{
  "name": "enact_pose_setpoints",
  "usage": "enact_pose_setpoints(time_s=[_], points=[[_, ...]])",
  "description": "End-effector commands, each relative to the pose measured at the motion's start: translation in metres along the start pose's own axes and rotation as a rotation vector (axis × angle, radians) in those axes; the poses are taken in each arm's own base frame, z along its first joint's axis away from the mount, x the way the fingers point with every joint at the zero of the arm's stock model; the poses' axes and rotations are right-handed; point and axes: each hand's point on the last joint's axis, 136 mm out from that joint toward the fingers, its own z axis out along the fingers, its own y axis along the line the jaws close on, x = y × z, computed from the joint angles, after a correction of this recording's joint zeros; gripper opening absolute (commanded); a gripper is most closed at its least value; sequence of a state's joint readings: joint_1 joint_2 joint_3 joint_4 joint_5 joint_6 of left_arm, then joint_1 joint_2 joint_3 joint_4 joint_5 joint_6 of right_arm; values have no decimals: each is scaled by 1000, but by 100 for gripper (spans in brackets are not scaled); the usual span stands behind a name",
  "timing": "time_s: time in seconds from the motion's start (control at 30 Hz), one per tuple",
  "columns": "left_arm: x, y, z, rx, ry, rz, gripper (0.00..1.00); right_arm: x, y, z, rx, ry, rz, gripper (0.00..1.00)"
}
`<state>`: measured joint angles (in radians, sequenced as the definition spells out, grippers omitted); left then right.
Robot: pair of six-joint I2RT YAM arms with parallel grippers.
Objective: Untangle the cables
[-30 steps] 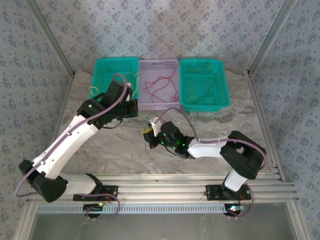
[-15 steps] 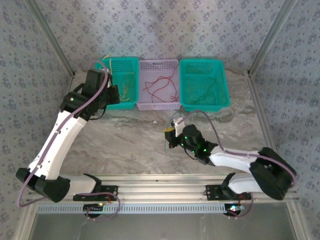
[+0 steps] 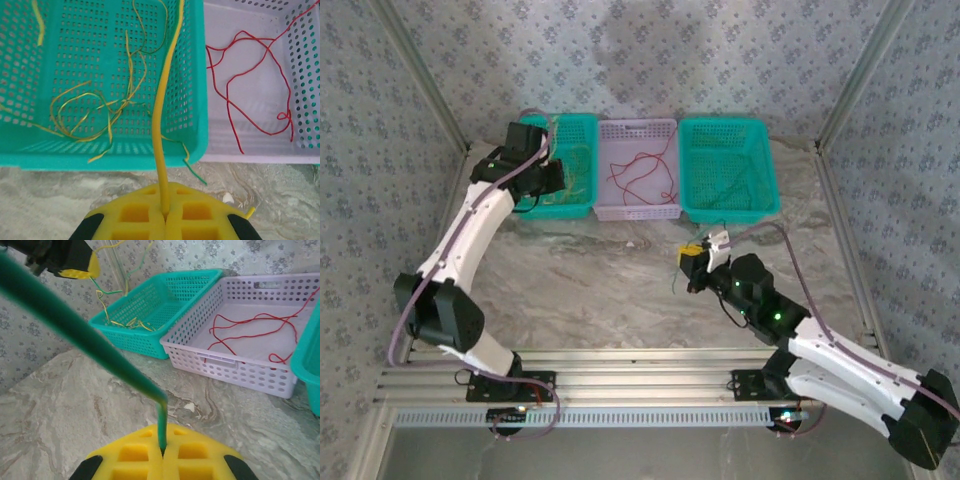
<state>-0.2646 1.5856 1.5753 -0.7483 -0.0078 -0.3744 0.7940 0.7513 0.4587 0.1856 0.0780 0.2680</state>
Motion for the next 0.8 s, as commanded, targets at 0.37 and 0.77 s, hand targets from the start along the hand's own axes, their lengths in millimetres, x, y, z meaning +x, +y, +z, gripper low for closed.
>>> enact_pose_setpoints(time_s=[0.37, 0.77], points=[[-40, 6, 56, 103, 13, -61, 0, -18, -13, -32, 69, -14, -39, 0], [-11, 31, 131, 29, 176, -126, 0, -17, -9, -32, 47, -9, -20, 0]])
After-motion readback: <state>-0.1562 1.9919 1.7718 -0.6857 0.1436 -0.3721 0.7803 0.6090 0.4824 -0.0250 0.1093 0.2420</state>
